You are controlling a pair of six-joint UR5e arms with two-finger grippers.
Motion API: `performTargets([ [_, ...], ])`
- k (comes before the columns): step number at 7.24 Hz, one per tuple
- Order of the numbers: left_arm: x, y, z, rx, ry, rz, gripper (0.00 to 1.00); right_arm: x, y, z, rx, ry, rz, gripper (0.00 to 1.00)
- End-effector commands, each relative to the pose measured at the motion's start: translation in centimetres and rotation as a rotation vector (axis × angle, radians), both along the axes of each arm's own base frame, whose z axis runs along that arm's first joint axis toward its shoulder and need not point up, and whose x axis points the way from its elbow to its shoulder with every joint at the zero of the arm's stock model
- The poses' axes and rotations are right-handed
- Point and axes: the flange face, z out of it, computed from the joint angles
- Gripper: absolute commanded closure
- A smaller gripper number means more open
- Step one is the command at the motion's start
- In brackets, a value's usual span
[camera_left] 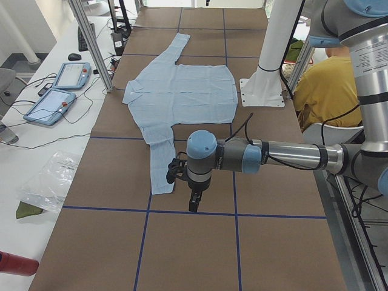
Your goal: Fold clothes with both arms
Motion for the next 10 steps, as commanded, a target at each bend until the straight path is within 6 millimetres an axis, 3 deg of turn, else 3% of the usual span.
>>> performTargets([
  [1,0.0,-0.1,-0.7,0.018,0.000,0.001,0.00,0.0,-0.1,-0.4,0.014,-0.001,0.000,0.00],
  [4,0.0,-0.3,-4.1,0.094,0.002,0.001,0.00,-0.1,-0.9,-1.7,0.070,-0.006,0.002,0.00],
  [5,-0.1,-0.7,-4.7,0.167,-0.004,-0.003,0.00,-0.3,-3.2,-3.8,0.144,-0.013,0.007,0.00],
  [6,-0.2,-1.3,-6.7,0.274,0.016,-0.019,0.00,-0.3,-4.7,-5.3,0.218,-0.007,0.012,0.00],
  [7,-0.4,-2.6,-8.4,0.372,0.023,-0.042,0.00,-0.4,-6.0,-5.9,0.255,-0.009,0.015,0.00],
  [8,-0.4,-2.6,-9.0,0.467,0.025,-0.033,0.00,-0.5,-7.2,-6.3,0.267,-0.016,0.014,0.00],
  [9,-0.4,-3.5,-9.5,0.565,0.032,-0.041,0.00,-0.6,-7.6,-5.4,0.251,-0.019,0.012,0.00],
  [10,-0.1,-10.4,-12.0,0.719,0.038,-0.044,0.00,-0.8,-8.1,-5.5,0.251,-0.040,0.006,0.00],
])
